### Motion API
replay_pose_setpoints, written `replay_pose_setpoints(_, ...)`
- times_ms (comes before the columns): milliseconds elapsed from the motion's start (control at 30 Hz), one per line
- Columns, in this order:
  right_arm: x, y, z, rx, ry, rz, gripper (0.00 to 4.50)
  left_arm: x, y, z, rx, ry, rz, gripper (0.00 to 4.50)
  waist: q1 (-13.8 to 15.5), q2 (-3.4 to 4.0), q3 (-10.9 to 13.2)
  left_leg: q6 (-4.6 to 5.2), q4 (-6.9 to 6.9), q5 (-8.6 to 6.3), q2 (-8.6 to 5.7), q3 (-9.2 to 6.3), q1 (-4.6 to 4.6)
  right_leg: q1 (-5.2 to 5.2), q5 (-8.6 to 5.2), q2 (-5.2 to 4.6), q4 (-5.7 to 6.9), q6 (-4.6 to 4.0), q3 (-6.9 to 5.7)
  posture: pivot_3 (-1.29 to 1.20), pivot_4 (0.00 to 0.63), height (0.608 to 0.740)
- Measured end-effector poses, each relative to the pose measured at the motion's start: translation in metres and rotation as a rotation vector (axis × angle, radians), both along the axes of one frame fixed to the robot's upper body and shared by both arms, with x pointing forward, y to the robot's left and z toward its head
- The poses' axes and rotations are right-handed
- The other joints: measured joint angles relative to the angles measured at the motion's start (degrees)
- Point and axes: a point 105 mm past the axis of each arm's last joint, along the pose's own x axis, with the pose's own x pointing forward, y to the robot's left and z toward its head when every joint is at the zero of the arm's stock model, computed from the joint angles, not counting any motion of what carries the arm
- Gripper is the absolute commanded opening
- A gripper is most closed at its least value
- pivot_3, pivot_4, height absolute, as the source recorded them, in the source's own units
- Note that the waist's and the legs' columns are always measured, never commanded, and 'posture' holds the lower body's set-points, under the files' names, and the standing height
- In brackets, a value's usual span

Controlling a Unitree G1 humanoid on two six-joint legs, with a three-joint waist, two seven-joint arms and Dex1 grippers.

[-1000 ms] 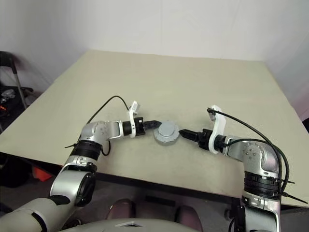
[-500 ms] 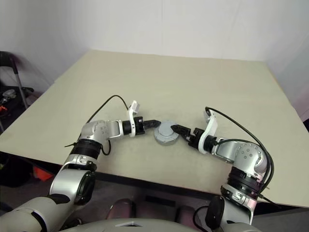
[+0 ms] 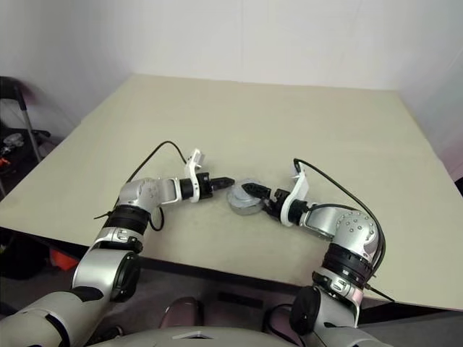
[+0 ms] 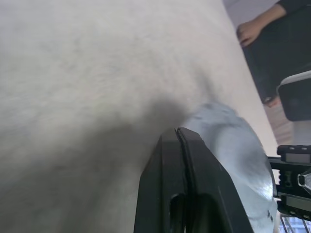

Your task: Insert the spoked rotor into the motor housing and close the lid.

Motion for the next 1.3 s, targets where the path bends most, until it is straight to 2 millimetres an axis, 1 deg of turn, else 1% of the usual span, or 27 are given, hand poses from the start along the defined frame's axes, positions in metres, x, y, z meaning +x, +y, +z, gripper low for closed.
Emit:
replay_pose_setpoints(33,0.0,0.0,-0.001,-0.006,0.003,0.0,3.16,0.0,0.0,0.0,0.002,0.001,0.001,0.0,0.0,0.0,0.0,0.0,0.0,0.0,0.0,0.0,-0.03,-0.03,0.0,0.01,0.0,0.0,0.0,0.0,0.0,0.74)
replay_pose_setpoints(100,0.0,-0.001,-0.003,-0.009,0.012,-0.003,2.52,0.0,0.001,-0.001,0.005,0.0,0.002,0.0,0.0,0.0,0.0,0.0,0.0,0.0,0.01,-0.01,-0.07,-0.06,0.01,0.02,0.0,0.01,0.0,0.0,0.0,0.74)
replay_pose_setpoints(133,0.003,0.0,0.003,0.005,-0.01,0.005,2.27,0.001,0.003,-0.001,0.012,0.001,0.009,0.0,-0.1,0.02,0.0,0.0,0.0,0.0,0.0,0.0,-0.04,-0.07,0.01,0.02,0.01,0.01,0.01,0.0,0.0,0.74)
replay_pose_setpoints(167,0.004,0.001,0.005,0.0,-0.017,0.012,2.14,0.001,0.003,-0.001,0.013,-0.001,0.013,0.0,-0.1,0.02,0.0,-0.02,0.0,0.01,0.01,-0.01,0.0,-0.04,0.01,0.02,0.03,0.01,0.01,0.0,0.0,0.74)
replay_pose_setpoints(467,0.01,-0.005,0.005,-0.009,-0.015,0.014,2.14,0.004,0.008,-0.005,0.008,0.008,0.039,0.0,0.3,0.02,0.0,-0.08,0.02,0.05,0.0,-0.01,0.01,0.04,0.04,-0.01,0.06,0.04,0.0,0.0,0.0,0.74)
replay_pose_setpoints(633,0.011,-0.005,0.005,0.009,-0.017,0.003,2.14,0.009,0.018,-0.004,-0.002,-0.004,0.083,0.0,0.3,0.02,0.0,-0.09,0.04,0.06,0.0,-0.01,0.01,0.04,0.04,0.0,0.09,0.04,0.0,0.0,0.0,0.74)
replay_pose_setpoints(733,0.02,-0.009,0.005,0.061,0.008,-0.065,2.14,0.013,0.028,-0.003,-0.017,0.001,0.13,0.0,0.2,0.03,0.0,-0.11,0.06,0.07,0.0,-0.01,-0.01,0.0,0.05,-0.01,0.13,0.01,0.0,0.0,0.0,0.74)
replay_pose_setpoints(867,0.034,-0.021,0.012,0.107,-0.001,-0.187,2.14,0.019,0.042,0.001,-0.058,-0.001,0.196,0.0,0.2,0.04,0.0,-0.12,0.15,0.08,0.02,-0.01,-0.33,-0.31,0.06,0.0,0.23,0.01,-0.01,0.0,0.0,0.74)
replay_pose_setpoints(933,0.04,-0.019,0.015,0.146,0.005,-0.222,2.14,0.021,0.048,0.005,-0.084,-0.003,0.23,0.0,0.1,0.04,0.0,-0.11,0.22,0.08,0.02,-0.01,-0.51,-0.57,0.06,0.01,0.42,0.02,0.0,0.0,0.0,0.74)
replay_pose_setpoints(1000,0.048,-0.015,0.02,0.214,0.009,-0.265,2.14,0.024,0.053,0.009,-0.127,-0.001,0.262,0.0,-0.1,0.05,0.0,-0.11,0.38,0.08,0.01,-0.01,-0.84,-1.07,0.06,0.0,0.89,0.0,0.03,0.0,0.0,0.74)
replay_pose_setpoints(1067,0.055,-0.012,0.027,0.251,0.004,-0.289,2.14,0.025,0.057,0.012,-0.163,0.005,0.287,0.0,0.0,0.09,0.1,-0.1,0.38,0.09,0.08,-0.01,-0.86,-1.13,0.03,0.06,0.96,-0.05,0.0,0.0,0.0,0.74)
replay_pose_setpoints(1167,0.065,-0.01,0.045,0.289,-0.038,-0.31,2.14,0.027,0.062,0.019,-0.264,0.025,0.331,0.57,0.0,0.11,0.1,-0.11,0.4,0.09,0.08,-0.01,-0.86,-1.11,0.02,0.06,0.96,-0.07,0.01,0.0,0.0,0.74)
replay_pose_setpoints(1200,0.067,-0.009,0.05,0.3,-0.051,-0.311,2.14,0.027,0.064,0.021,-0.294,0.032,0.348,0.87,0.0,0.11,0.1,-0.11,0.42,0.09,0.08,-0.01,-0.86,-1.1,0.03,0.06,0.96,-0.07,0.02,0.0,0.0,0.74)
replay_pose_setpoints(1233,0.068,-0.008,0.054,0.309,-0.06,-0.31,2.14,0.028,0.066,0.025,-0.326,0.037,0.364,1.3,0.0,0.11,0.1,-0.11,0.42,0.09,0.08,-0.01,-0.86,-1.09,0.03,0.06,0.95,-0.06,0.02,0.0,0.0,0.74)
replay_pose_setpoints(1300,0.07,-0.005,0.057,0.318,-0.062,-0.301,2.14,0.029,0.071,0.031,-0.379,0.04,0.39,1.96,0.0,0.11,0.1,-0.11,0.42,0.09,0.08,-0.01,-0.86,-1.09,0.03,0.06,0.95,-0.06,0.01,0.0,0.0,0.74)
